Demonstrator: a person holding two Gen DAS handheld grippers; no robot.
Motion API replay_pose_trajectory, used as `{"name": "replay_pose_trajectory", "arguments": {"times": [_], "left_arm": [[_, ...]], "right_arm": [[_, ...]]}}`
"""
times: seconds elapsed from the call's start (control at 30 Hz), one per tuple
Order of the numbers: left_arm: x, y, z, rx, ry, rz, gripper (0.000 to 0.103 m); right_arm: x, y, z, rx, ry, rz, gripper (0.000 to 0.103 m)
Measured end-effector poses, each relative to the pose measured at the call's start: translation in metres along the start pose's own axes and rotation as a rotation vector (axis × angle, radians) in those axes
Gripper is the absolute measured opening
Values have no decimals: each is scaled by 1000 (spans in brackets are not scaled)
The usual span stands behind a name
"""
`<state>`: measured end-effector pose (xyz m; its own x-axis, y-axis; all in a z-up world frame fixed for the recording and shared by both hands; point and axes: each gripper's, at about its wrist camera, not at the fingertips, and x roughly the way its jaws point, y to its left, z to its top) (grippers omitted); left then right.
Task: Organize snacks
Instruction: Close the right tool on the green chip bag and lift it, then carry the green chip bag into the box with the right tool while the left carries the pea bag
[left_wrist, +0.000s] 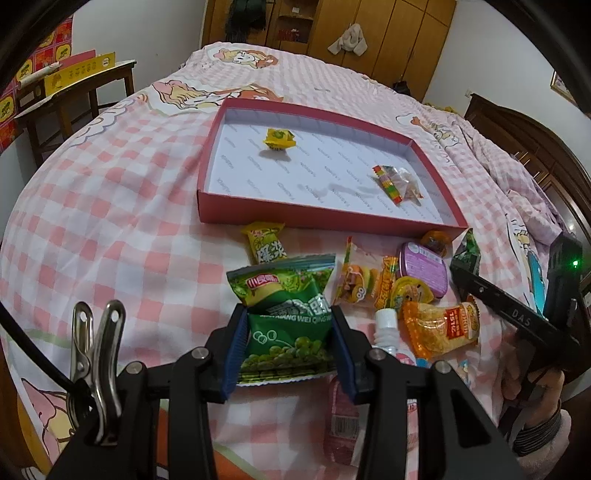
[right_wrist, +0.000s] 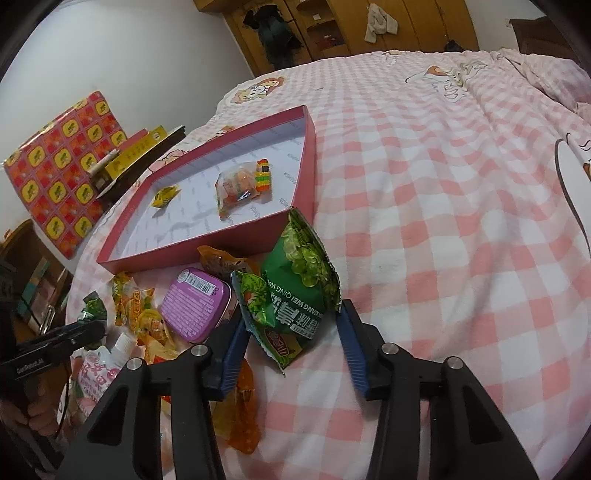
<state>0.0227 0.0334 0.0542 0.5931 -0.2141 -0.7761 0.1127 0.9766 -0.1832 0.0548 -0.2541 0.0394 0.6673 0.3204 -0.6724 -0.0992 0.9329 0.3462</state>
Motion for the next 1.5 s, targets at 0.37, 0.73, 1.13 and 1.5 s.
{"name": "replay_pose_trajectory", "arguments": {"times": [0.37, 0.73, 1.13, 1.5], "left_arm": [[-18, 12, 3, -31, -44, 0, 45], [-25, 14, 9, -20, -63, -13, 45], [-25, 11, 32, 14, -97, 6, 45], [-10, 9, 73, 30, -134, -6, 45]], "right_arm": [[-10, -4, 2, 46, -12, 1, 33], [-24, 5, -1, 34, -18, -21, 31], [-38, 22, 3, -1, -43, -6, 31], [-36, 41, 16, -65, -71, 39, 31]]}}
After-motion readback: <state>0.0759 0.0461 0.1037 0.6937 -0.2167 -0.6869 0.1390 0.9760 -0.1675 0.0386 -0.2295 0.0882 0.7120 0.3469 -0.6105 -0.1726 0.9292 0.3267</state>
